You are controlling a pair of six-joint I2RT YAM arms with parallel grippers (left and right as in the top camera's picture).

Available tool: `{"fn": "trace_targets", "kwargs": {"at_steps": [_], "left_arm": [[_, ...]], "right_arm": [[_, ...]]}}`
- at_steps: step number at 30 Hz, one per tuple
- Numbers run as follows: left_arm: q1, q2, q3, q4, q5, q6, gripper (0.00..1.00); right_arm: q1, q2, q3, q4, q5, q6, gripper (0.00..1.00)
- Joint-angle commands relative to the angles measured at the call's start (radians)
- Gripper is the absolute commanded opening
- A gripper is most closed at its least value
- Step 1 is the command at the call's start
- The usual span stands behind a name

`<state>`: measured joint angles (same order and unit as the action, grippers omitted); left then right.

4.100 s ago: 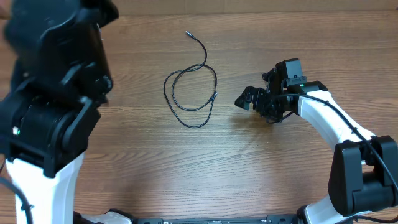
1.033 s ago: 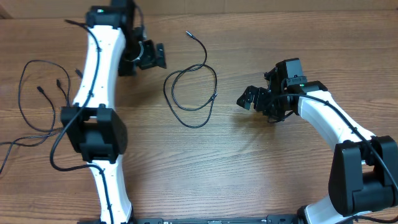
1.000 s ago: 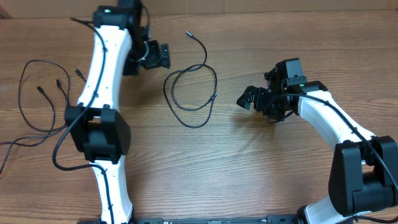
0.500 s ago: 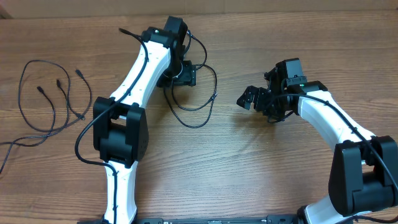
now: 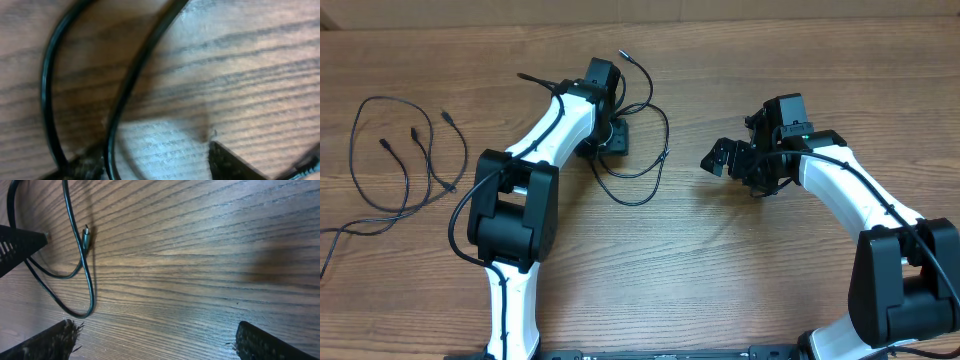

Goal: Untangle cables

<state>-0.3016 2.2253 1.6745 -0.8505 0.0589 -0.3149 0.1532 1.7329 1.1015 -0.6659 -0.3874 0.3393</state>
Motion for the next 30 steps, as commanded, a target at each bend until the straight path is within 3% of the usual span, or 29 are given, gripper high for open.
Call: {"fn": "trace_targets", "kwargs": {"at_steps": [1, 2, 5, 9, 11, 14, 18, 24, 27, 30], "left_arm": [[0.0, 0.028, -0.051, 0.011, 0.02, -0.004, 0.16], [0.0, 0.028, -0.05, 0.011, 0.025, -0.003, 0.04], [0.003, 0.015, 0.004, -0.018, 0.12, 0.041, 0.04], [0.014, -0.029, 0.246, -0.159, 0.393, 0.109, 0.04], [0.014, -0.053, 0.332, -0.205, 0.404, 0.11, 0.04], [0.013, -0.089, 0.371, -0.253, 0.335, 0.11, 0.04], [0.005, -0.087, 0.367, -0.423, -0.031, 0.105, 0.04], [-0.003, -0.087, 0.333, -0.537, -0.029, 0.105, 0.05], [-0.01, -0.087, 0.267, -0.538, -0.033, 0.05, 0.19], [-0.01, -0.087, 0.198, -0.541, -0.018, 0.019, 0.67]], "right_arm": [[0.005, 0.003, 0.01, 0.004, 0.006, 0.0, 1.0], [0.005, 0.003, 0.01, 0.004, 0.006, 0.0, 1.0], [0.005, 0.003, 0.01, 0.004, 0.006, 0.0, 1.0], [0.005, 0.003, 0.01, 0.004, 0.006, 0.0, 1.0], [0.005, 0.003, 0.01, 0.004, 0.006, 0.0, 1.0], [0.005, 0.003, 0.01, 0.004, 0.006, 0.0, 1.0], [0.005, 0.003, 0.01, 0.004, 0.006, 0.0, 1.0], [0.005, 0.003, 0.011, 0.029, 0.002, 0.0, 1.0], [0.005, 0.003, 0.01, 0.03, 0.005, 0.0, 1.0], [0.005, 0.003, 0.01, 0.03, 0.005, 0.0, 1.0]]}}
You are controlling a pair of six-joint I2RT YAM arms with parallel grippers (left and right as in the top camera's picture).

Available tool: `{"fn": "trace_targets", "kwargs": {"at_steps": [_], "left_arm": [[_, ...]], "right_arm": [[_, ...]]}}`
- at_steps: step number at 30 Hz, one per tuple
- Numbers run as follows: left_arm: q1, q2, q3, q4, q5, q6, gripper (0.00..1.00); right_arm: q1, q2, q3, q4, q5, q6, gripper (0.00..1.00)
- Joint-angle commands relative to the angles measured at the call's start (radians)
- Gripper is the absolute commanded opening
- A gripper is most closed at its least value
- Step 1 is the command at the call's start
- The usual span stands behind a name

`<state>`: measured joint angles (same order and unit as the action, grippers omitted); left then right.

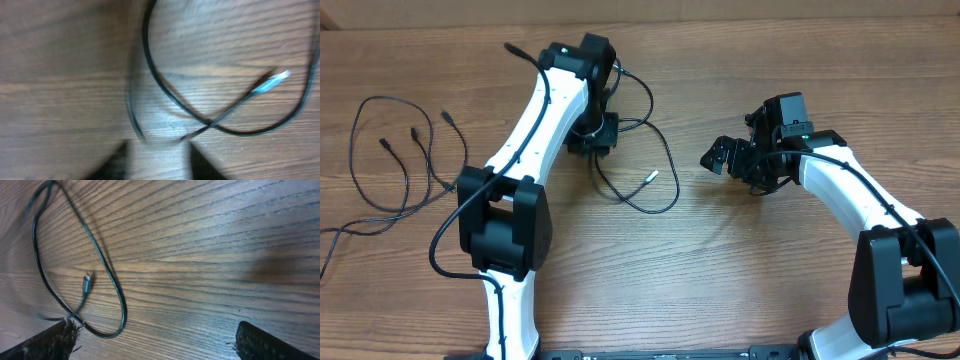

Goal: Untangle cables

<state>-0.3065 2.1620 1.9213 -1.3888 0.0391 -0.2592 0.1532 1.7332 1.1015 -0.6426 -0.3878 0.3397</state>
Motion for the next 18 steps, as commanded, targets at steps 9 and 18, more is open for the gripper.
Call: {"fn": "trace_targets", "kwargs": {"at_steps": [9, 18], "left_arm": [[-0.028, -0.024, -0.221, 0.158, 0.039, -0.137, 0.86], [-0.076, -0.024, -0.414, 0.411, 0.04, -0.195, 0.49]], "right_arm": [[0.005, 0.003, 0.01, 0.006, 0.005, 0.0, 1.0], [0.005, 0.003, 0.011, 0.006, 0.005, 0.0, 1.0]]}}
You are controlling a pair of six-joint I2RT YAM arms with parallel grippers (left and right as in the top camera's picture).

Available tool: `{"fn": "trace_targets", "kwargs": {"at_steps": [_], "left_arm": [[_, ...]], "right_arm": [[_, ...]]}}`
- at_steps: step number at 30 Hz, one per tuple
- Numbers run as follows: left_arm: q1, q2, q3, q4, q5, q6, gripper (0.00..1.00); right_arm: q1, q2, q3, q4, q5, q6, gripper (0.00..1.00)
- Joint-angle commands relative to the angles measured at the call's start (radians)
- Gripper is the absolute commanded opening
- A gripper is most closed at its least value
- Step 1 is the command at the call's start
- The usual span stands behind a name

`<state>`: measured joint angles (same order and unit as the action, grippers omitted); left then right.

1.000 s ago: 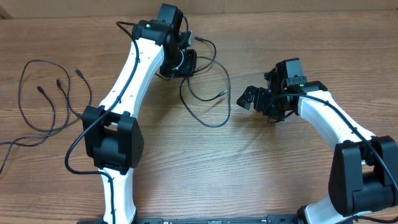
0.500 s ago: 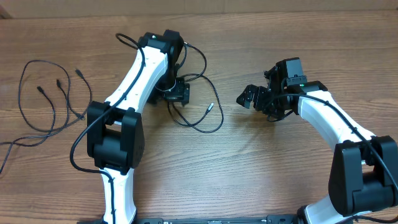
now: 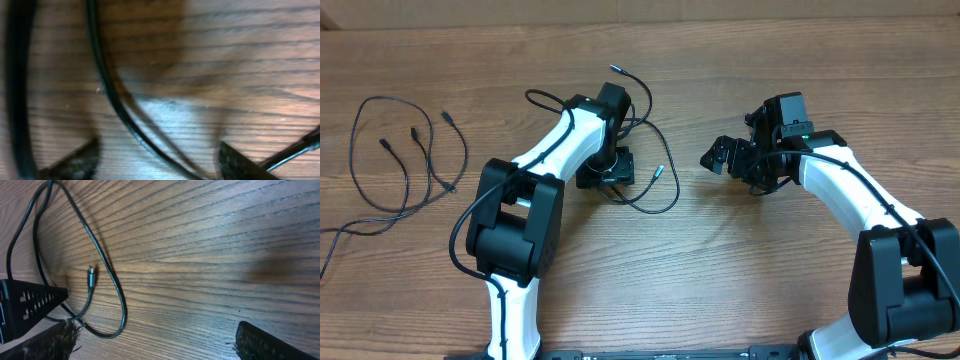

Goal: Untangle cables

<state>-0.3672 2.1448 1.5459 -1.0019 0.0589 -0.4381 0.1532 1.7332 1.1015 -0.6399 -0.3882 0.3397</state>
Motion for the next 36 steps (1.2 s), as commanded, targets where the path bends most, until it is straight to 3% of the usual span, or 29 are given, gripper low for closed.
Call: {"fn": "trace_targets", "kwargs": {"at_steps": [1, 3, 6, 8, 16, 18, 24, 29, 33, 36], "left_arm": [[-0.019, -0.006, -0.041, 0.024, 0.02, -0.015, 0.36], [-0.026, -0.006, -0.042, 0.023, 0.021, -0.014, 0.05], [-0.025, -0.011, -0.03, 0.02, 0.037, 0.017, 0.04], [-0.008, -0.029, 0.026, 0.013, 0.125, 0.081, 0.04], [0.089, -0.277, 0.209, 0.029, 0.282, 0.056, 0.04], [0.115, -0.371, 0.209, 0.048, 0.256, 0.057, 0.04], [0.19, -0.491, 0.209, 0.022, -0.02, 0.055, 0.04], [0.331, -0.491, 0.209, -0.054, 0.039, -0.159, 0.04], [0.406, -0.49, 0.205, -0.073, 0.06, -0.158, 0.04], [0.418, -0.49, 0.19, -0.093, -0.04, -0.116, 0.04]], "right_arm": [[0.005, 0.003, 0.01, 0.004, 0.006, 0.0, 1.0], [0.005, 0.003, 0.01, 0.003, 0.006, 0.0, 1.0], [0.005, 0.003, 0.01, 0.003, 0.006, 0.0, 1.0], [0.005, 0.003, 0.01, 0.003, 0.006, 0.0, 1.0], [0.005, 0.003, 0.01, 0.003, 0.006, 0.0, 1.0], [0.005, 0.003, 0.01, 0.004, 0.006, 0.0, 1.0], [0.005, 0.003, 0.01, 0.003, 0.006, 0.0, 1.0], [0.005, 0.003, 0.01, 0.004, 0.006, 0.0, 1.0], [0.005, 0.003, 0.01, 0.004, 0.006, 0.0, 1.0], [0.005, 0.003, 0.01, 0.004, 0.006, 0.0, 1.0]]}}
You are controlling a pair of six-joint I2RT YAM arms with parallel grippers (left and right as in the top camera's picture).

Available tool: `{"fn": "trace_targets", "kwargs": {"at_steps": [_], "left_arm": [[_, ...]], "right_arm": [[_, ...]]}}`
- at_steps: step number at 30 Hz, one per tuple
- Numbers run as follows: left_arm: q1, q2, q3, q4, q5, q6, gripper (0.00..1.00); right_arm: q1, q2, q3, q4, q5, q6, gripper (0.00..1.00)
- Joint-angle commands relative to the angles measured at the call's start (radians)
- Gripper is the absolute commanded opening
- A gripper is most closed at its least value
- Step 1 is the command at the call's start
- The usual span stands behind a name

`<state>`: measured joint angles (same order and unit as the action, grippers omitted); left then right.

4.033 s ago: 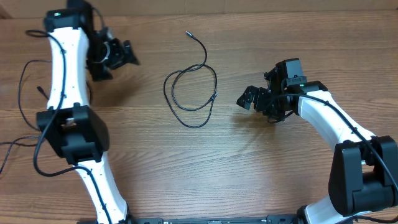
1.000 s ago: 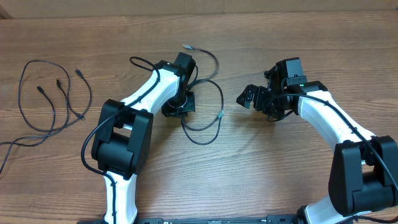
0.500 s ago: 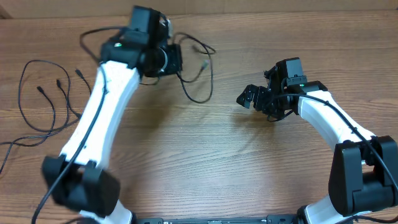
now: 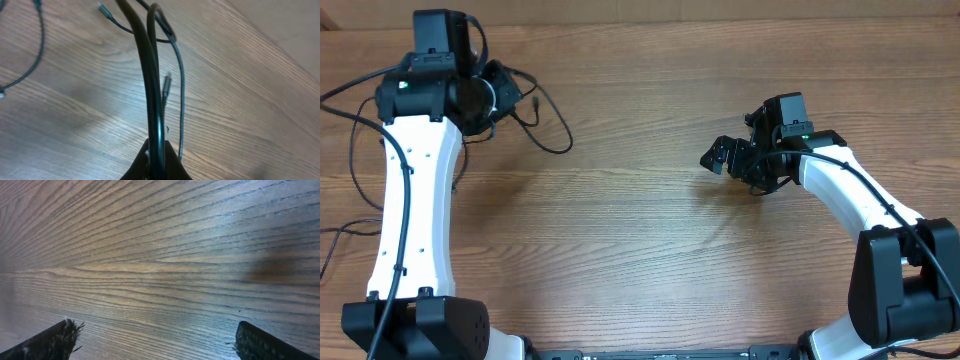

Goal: Untangle cables

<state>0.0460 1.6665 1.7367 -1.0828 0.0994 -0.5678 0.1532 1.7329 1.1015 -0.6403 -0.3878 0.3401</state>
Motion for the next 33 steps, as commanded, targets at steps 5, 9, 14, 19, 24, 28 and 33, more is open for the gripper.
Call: {"fn": "trace_targets", "kwargs": {"at_steps": [5, 9, 14, 19, 24, 28, 33], "left_arm": [[0.007, 0.004, -0.094, -0.028, -0.324, 0.015, 0.04], [0.009, 0.009, -0.173, -0.005, -0.372, 0.014, 0.04], [0.055, 0.009, -0.243, 0.088, -0.373, 0.015, 0.04], [0.151, 0.009, -0.235, 0.178, -0.373, 0.052, 0.04], [0.219, 0.009, -0.237, 0.139, -0.401, 0.056, 0.05], [0.219, 0.009, -0.237, 0.131, -0.421, 0.055, 0.09], [0.219, 0.009, -0.237, 0.129, -0.422, 0.055, 0.29]], "right_arm": [[0.005, 0.003, 0.01, 0.005, 0.006, 0.0, 1.0], [0.005, 0.003, 0.01, 0.004, 0.005, 0.0, 1.0], [0.005, 0.003, 0.01, 0.004, 0.005, 0.0, 1.0], [0.005, 0.003, 0.011, 0.005, 0.005, 0.0, 1.0], [0.005, 0.003, 0.01, 0.012, 0.005, 0.0, 1.0], [0.005, 0.003, 0.01, 0.011, 0.005, 0.0, 1.0], [0.005, 0.003, 0.011, 0.011, 0.002, 0.0, 1.0]]}}
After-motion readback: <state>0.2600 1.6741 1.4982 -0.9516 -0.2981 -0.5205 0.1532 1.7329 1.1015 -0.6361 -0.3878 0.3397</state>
